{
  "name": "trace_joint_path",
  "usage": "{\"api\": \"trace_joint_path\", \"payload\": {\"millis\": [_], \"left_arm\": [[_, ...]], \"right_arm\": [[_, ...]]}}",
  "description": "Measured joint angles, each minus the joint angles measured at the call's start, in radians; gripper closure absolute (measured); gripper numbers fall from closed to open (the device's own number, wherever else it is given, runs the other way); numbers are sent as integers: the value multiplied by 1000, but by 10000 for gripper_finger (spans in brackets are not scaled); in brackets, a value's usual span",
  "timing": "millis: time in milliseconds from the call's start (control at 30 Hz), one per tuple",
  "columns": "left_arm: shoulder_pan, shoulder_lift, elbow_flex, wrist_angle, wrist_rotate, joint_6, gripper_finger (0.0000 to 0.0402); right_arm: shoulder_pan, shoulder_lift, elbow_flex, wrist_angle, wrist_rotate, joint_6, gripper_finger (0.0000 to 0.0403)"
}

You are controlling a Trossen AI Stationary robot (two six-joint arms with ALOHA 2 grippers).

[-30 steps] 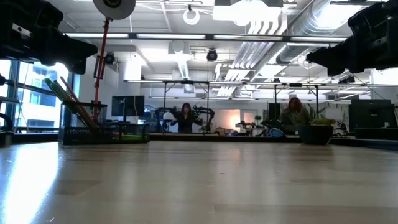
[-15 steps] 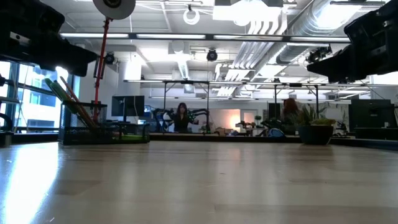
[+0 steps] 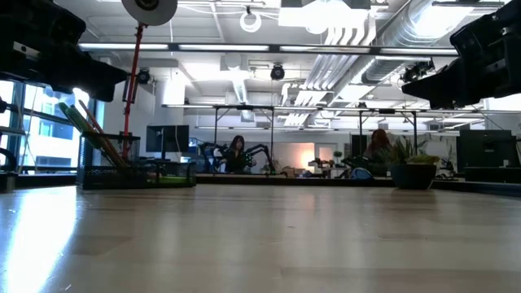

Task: Pick and place office supplies into organizer
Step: Return to Home Position

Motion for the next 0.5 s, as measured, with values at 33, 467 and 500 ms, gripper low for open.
{"api": "trace_joint_path", "payload": {"millis": [33,467,500], "left_arm": [[0,0,0,1,0,-5,401],[0,0,0,0,0,-13,401],[0,0,0,0,0,-13,401]], "right_arm": [[0,0,0,0,0,0,402],[-3,9,1,29,240,51,402],[-3,8,1,33,289,49,402]]}}
